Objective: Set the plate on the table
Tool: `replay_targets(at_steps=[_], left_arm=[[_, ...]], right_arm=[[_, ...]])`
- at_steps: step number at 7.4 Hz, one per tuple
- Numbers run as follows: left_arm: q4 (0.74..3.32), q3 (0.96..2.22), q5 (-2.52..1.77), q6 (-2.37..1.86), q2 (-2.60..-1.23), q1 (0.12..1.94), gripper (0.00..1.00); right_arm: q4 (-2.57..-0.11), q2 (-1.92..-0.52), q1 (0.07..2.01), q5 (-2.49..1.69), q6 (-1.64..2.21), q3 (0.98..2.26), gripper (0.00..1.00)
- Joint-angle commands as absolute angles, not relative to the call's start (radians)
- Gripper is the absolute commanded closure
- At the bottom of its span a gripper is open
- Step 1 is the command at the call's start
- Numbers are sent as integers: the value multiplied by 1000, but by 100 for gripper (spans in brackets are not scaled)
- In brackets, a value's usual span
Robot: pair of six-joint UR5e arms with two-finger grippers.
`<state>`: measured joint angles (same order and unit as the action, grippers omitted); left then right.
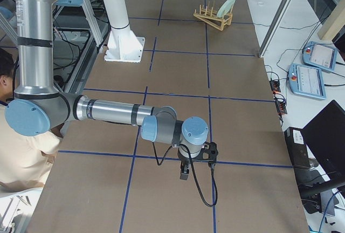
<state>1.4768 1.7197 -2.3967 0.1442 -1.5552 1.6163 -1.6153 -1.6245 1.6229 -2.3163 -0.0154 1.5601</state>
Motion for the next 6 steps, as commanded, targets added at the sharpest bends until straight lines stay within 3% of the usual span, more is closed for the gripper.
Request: replay_targets(at_steps=[1,4,6], left_arm=[[1508,1747,-2405,143,-1601,1608,0],[1916,1687,-2399,39,-1738,1605,0],[2110,1722,-2413,-516,-1759,1550,0]], right_arm=[[-1615,-1624,1623,-2316,-15,1562,0],[-1615,-1624,1623,-2316,-15,1560,0],[-1615,-1624,1623,-2316,-15,1560,0]])
